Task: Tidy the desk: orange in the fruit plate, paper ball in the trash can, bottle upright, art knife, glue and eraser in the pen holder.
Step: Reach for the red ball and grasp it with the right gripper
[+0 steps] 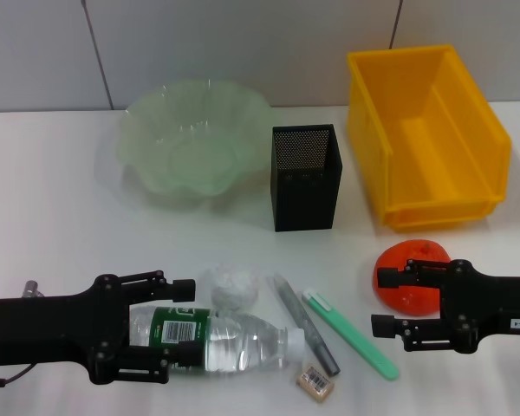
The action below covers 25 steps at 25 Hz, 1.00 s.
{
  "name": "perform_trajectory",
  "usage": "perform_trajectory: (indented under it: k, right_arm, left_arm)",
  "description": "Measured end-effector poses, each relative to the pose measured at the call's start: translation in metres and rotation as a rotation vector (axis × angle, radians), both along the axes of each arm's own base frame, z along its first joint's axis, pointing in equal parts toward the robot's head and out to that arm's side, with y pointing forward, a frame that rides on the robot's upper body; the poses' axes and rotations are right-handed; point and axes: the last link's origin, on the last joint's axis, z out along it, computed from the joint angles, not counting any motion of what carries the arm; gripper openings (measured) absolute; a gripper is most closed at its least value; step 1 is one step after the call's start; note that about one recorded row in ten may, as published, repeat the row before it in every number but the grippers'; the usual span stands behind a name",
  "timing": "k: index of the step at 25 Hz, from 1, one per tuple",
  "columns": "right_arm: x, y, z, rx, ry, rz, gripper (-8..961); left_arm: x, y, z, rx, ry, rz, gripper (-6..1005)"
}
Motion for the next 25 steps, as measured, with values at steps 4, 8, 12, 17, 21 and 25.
perform_trajectory:
  k: [4, 8, 12, 17, 21, 25]
  right_arm:
    - [0.0, -0.001, 0.0, -0.003, 0.003, -0.002, 784]
    - [0.0, -0.002, -0.002, -0.01, 0.009, -0.008, 783]
    - [0.0, -0.001, -0.002, -0.012, 0.011, -0.01, 783]
    - [-0.01, 0.007, 0.009, -0.029, 0.029, -0.037, 784]
    - [-0.027, 0.024, 0.035, -0.049, -0.016, -0.048, 784]
    - [-0.042, 0.037, 0.051, -0.084, -0.096, -0.064, 783]
  left_arm:
    - [0.0, 0.0, 0.0, 0.0, 0.0, -0.001, 845]
    - [0.0, 0.0, 0.001, 0.001, 0.001, -0.002, 844]
    - [-0.001, -0.001, 0.001, 0.002, 0.002, 0.0, 843]
    - [-0.002, -0.001, 0.001, 0.005, 0.002, 0.0, 842]
    - [-0.001, -0.001, 0.001, 0.006, 0.001, 0.0, 841]
    - [-0.002, -0.001, 0.0, 0.013, -0.003, 0.001, 841]
